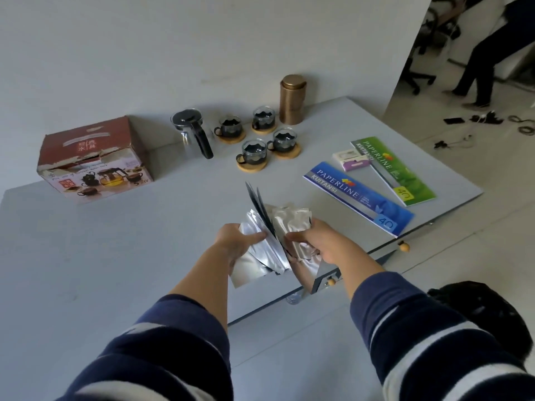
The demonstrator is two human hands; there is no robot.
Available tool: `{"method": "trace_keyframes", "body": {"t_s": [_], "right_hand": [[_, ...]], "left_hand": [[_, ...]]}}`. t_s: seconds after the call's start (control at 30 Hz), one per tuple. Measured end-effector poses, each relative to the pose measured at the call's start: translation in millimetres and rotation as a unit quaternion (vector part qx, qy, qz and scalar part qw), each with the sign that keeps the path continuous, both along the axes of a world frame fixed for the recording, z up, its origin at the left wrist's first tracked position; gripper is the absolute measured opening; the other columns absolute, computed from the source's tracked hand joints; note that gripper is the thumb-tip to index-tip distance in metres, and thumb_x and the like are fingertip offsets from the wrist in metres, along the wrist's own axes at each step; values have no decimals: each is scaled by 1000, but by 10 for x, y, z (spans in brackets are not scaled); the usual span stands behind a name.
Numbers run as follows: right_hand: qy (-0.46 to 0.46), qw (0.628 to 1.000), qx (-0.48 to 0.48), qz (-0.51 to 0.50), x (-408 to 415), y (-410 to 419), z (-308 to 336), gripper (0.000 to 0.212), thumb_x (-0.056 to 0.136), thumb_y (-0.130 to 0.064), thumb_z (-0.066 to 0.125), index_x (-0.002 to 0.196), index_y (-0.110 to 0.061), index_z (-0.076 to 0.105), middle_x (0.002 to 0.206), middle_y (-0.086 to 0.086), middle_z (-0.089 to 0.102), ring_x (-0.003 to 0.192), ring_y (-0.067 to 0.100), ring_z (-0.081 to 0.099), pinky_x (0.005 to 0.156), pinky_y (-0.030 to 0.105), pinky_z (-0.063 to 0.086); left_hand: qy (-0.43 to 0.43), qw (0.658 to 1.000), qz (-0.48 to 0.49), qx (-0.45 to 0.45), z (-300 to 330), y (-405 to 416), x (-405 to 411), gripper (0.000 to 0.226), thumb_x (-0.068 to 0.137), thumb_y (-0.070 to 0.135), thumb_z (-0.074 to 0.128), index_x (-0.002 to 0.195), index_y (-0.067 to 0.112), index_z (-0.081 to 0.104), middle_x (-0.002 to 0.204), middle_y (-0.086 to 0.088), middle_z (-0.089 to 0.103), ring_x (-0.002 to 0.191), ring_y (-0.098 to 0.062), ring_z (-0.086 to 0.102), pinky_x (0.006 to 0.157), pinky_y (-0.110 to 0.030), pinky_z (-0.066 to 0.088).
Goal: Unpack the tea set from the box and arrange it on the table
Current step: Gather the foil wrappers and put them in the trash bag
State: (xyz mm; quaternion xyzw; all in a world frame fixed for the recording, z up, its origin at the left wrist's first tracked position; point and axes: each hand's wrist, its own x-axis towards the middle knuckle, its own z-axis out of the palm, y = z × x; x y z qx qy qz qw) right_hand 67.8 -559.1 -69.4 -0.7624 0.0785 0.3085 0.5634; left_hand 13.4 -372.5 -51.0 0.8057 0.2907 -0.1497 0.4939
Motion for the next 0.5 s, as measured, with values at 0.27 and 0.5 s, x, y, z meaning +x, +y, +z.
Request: {"method": "trace_keyframes", "body": {"t_s": [0.27, 0.5], "right_hand": [[-1, 995, 16, -103, 89, -1482, 208, 52, 75, -18, 80, 120, -19, 55, 102, 1, 62, 91, 21, 57, 76, 33, 44], [-44, 981, -21, -186, -122, -3286, 309, 52, 70, -15, 82, 118, -15, 60, 107, 7, 68, 96, 26, 65, 82, 38, 53]], "left_hand": [[-17, 994, -101, 20, 226, -1409, 450, 80, 72, 47, 78, 134, 6, 49, 125, -12, 60, 112, -32, 59, 97, -42, 49], [-18, 974, -220, 44, 213, -3222, 651, 72, 75, 49, 74, 127, 5, 55, 121, -12, 62, 112, -32, 59, 98, -43, 49]]}}
